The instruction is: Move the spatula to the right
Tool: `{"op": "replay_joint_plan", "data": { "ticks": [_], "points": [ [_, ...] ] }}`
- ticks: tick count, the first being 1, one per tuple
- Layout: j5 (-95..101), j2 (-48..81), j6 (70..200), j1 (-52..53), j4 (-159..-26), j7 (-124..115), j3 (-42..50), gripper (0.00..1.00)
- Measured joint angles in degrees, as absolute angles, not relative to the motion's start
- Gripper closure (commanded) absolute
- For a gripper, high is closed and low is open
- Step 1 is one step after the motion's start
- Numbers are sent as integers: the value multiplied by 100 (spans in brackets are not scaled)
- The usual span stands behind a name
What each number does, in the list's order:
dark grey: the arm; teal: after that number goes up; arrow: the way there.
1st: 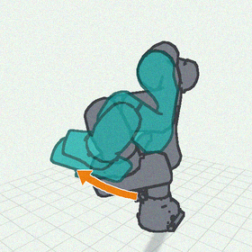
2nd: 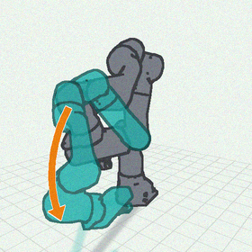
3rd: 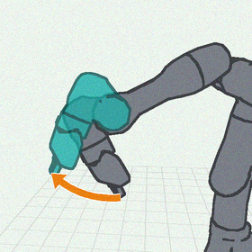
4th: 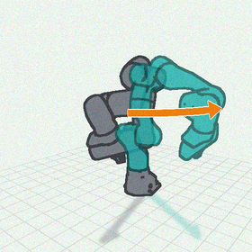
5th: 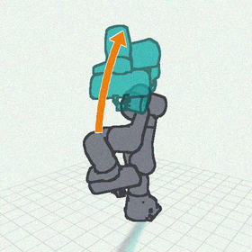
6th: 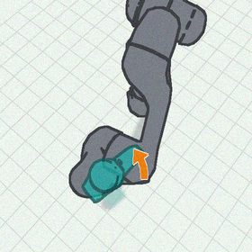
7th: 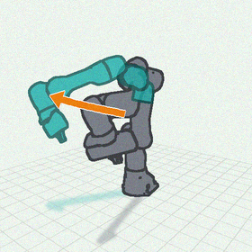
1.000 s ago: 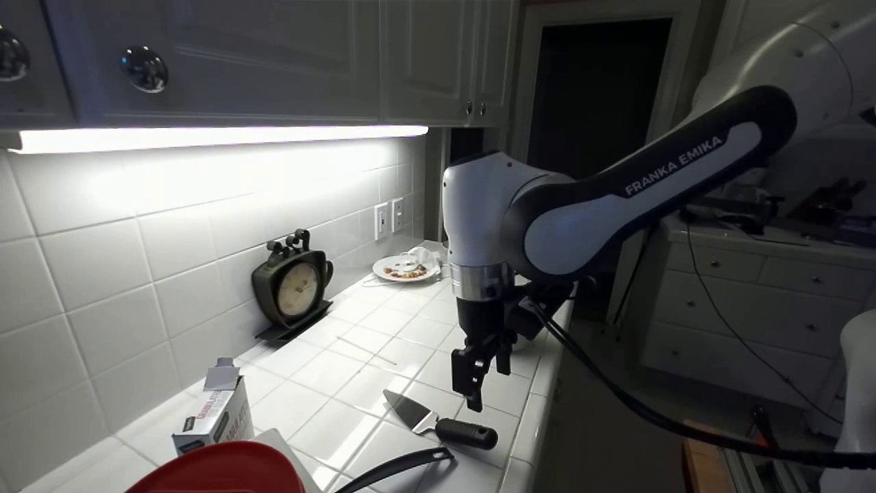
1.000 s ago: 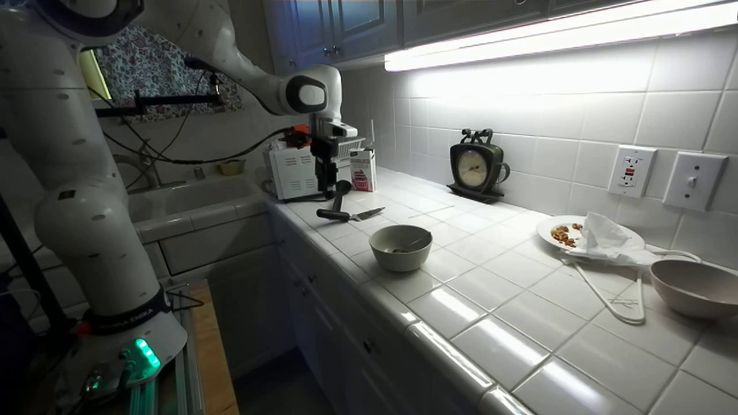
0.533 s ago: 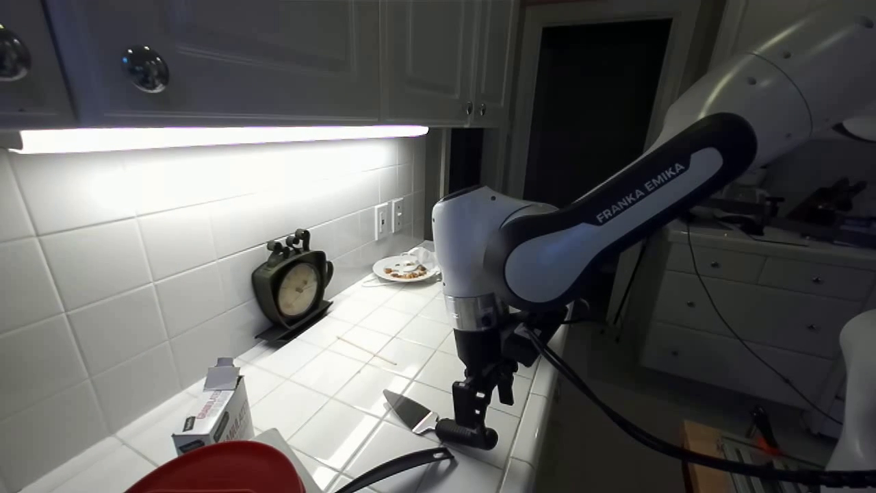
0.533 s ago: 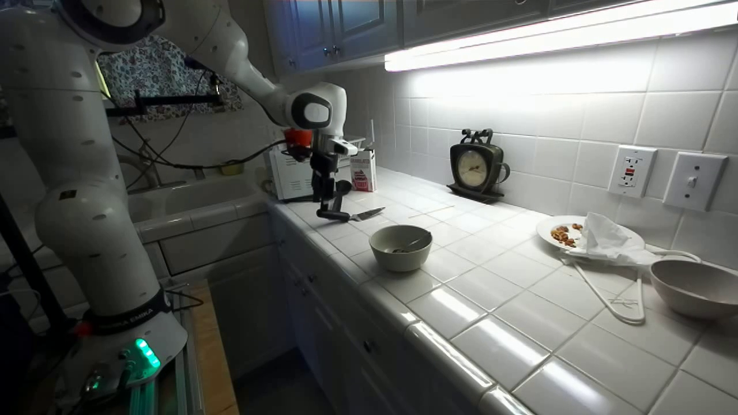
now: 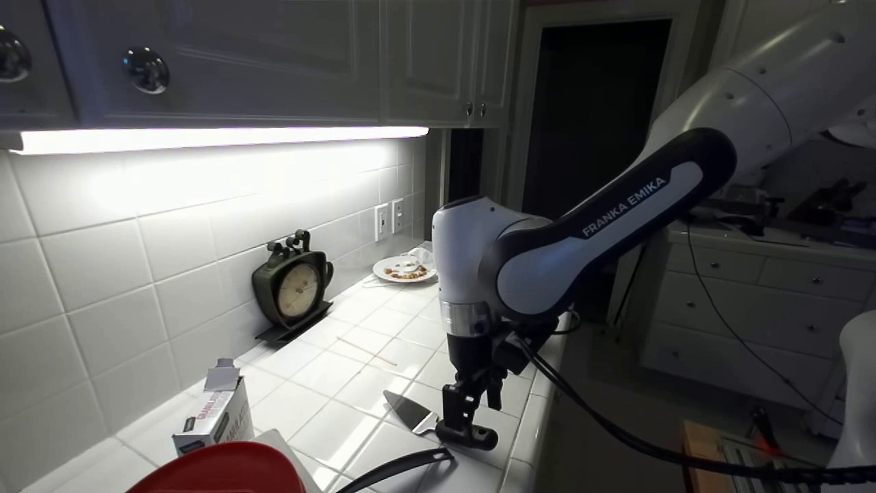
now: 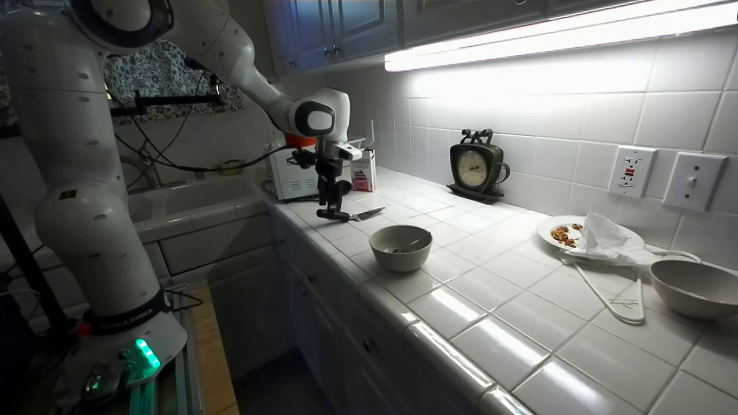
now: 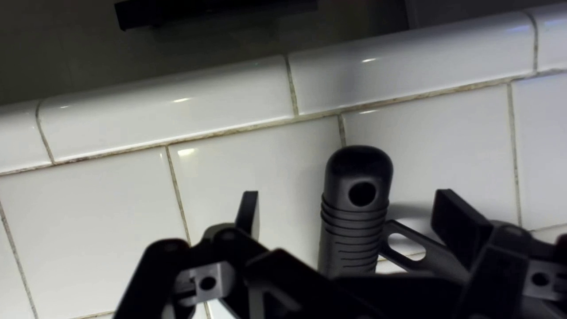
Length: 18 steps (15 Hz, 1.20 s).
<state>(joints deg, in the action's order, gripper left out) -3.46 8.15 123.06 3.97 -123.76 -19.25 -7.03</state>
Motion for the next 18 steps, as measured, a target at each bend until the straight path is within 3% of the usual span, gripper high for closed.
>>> {"op": "replay_joint_plan", "data": {
  "ticks": [1,2,4,11,18],
  "points": [
    [-346,849,12341,397,-12379,-1925,-692,0],
    [-346,881,12360,399,-12383,-1925,-686,25],
    [-346,924,12425,410,-12401,-1925,-681,34],
    [-342,1041,12693,468,-12432,-1925,-652,84],
    [623,767,11955,623,-12377,-2311,-504,84]
  ]
}}
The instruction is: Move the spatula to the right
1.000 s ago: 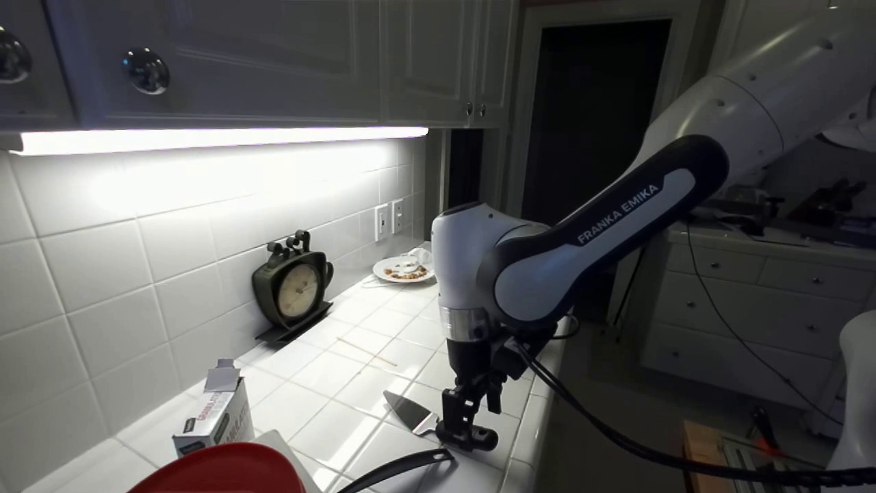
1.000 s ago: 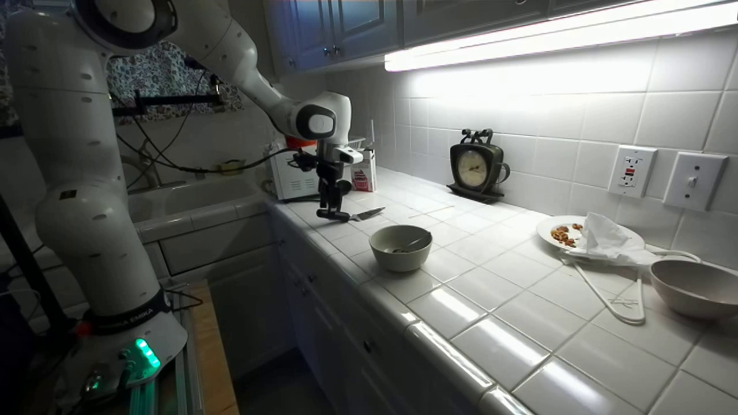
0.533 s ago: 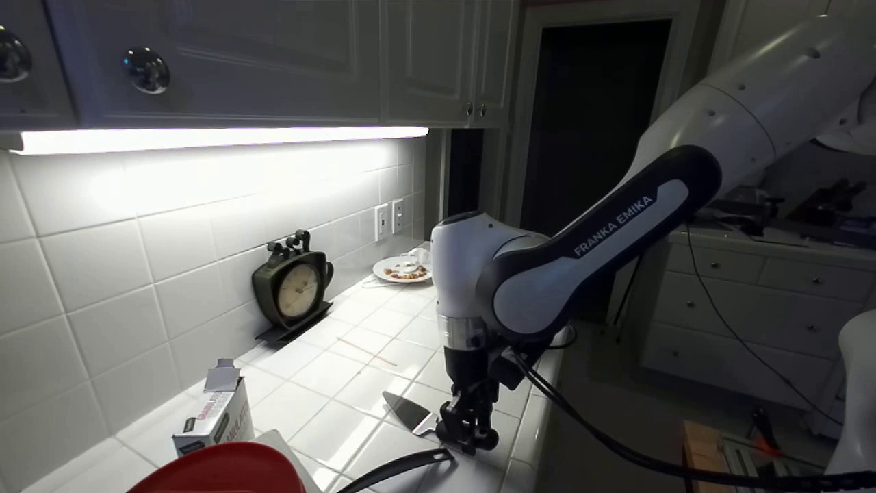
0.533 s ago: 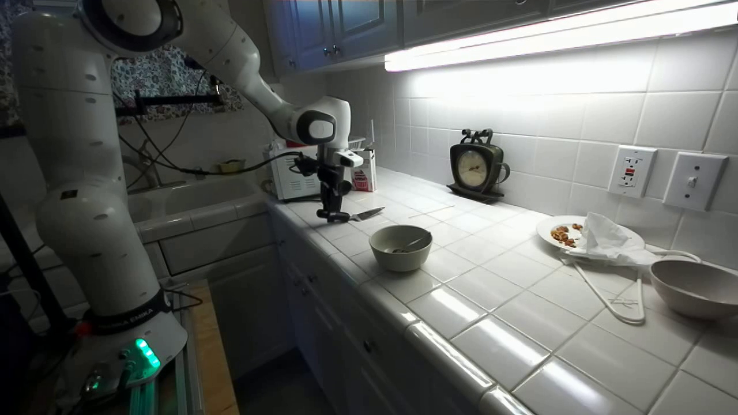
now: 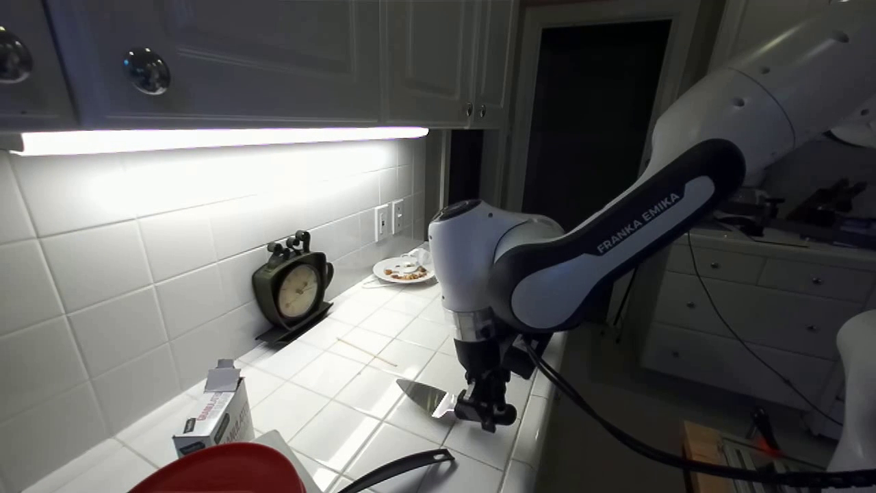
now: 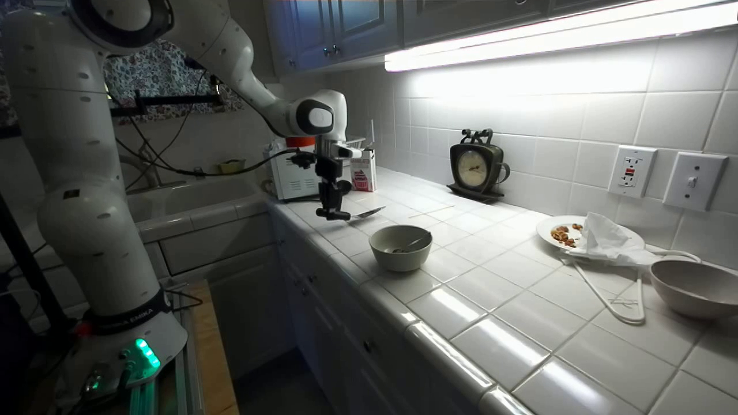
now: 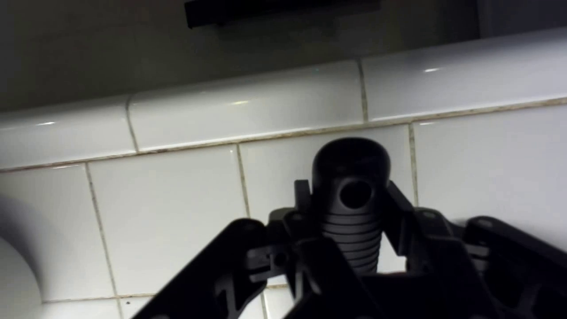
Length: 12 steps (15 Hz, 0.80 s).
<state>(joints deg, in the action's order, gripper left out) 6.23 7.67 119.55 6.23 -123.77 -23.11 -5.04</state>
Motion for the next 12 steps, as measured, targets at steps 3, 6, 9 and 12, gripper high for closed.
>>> {"op": "replay_joint_plan", "data": {
  "ticks": [3,6,9,12],
  "points": [
    [871,377,11252,600,-12287,-2084,-443,84],
    [904,68,10728,460,-12084,-1522,-306,84],
    [904,-81,10421,238,-11821,-781,-114,84],
    [901,-97,10199,-1,-11551,-51,117,84]
  ]
}}
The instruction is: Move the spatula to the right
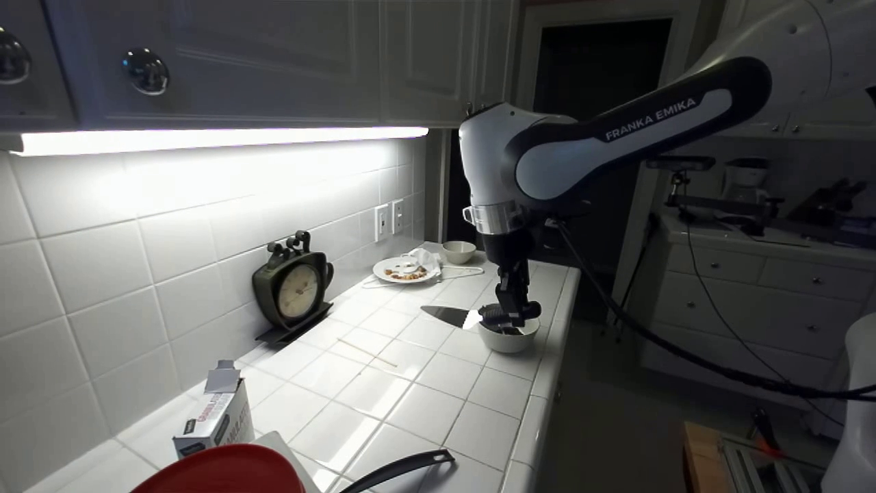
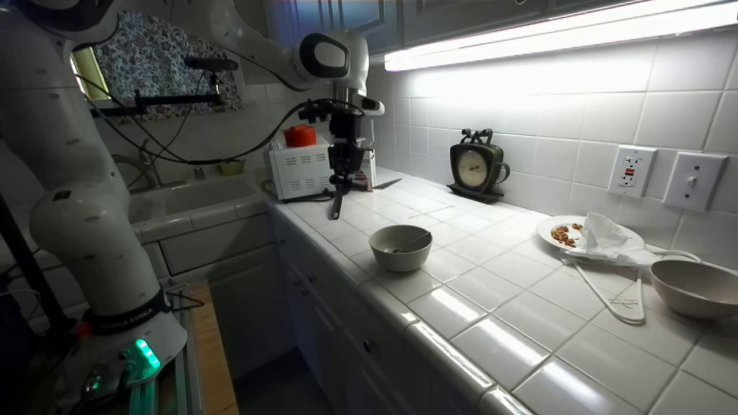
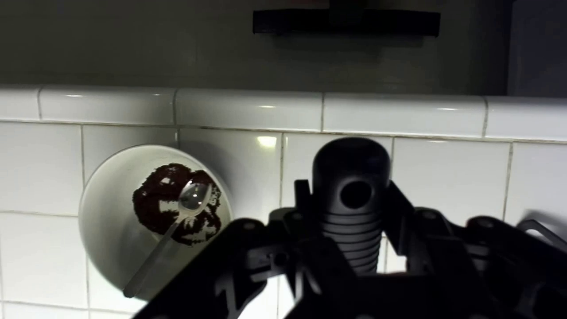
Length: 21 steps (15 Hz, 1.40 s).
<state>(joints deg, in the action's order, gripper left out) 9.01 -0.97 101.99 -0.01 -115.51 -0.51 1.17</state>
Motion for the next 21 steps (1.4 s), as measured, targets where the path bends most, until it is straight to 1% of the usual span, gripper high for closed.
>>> {"op": "replay_joint_plan", "data": {
  "ticks": [9,15,19,21],
  "points": [
    [888,-281,9578,-909,-11222,1364,1054,84],
    [816,-224,9596,-1483,-11117,1526,1683,84],
    [764,171,9744,-1731,-10905,1745,1899,84],
    [775,444,10040,-1797,-10721,1887,1907,84]
  ]
}}
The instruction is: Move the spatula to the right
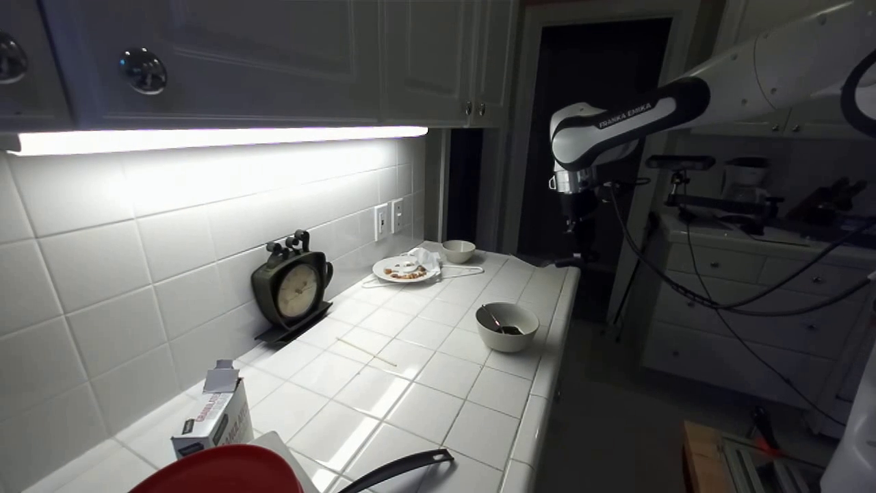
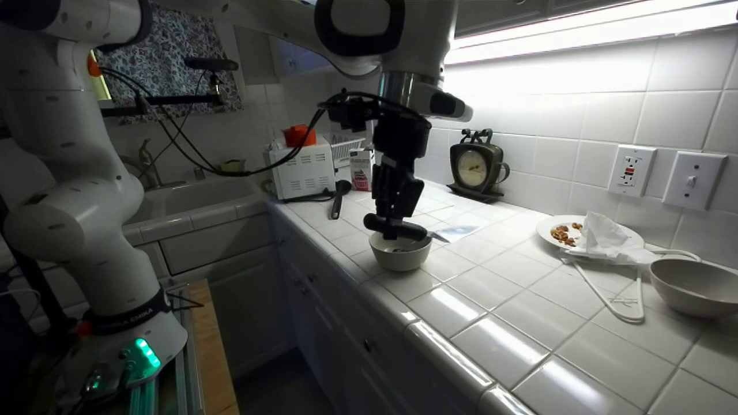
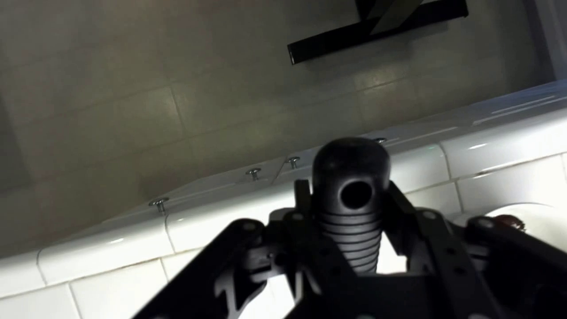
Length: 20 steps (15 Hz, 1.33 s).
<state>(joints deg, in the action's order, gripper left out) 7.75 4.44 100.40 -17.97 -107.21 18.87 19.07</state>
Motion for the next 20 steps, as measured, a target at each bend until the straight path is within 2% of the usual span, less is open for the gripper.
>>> {"op": "replay_joint_plan", "data": {
  "ticks": [1,2,9,10,16,20],
  "points": [
    [802,588,10226,-1800,-10621,1956,1899,84],
    [821,735,10439,-1799,-10529,2042,1879,59],
    [821,845,10485,-1818,-10484,2043,1862,59],
    [821,845,10485,-1820,-10484,2043,1863,84],
    [821,983,10486,-1814,-10472,2133,1766,84],
    [816,1583,10480,-1856,-10160,2240,1711,84]
  ]
}}
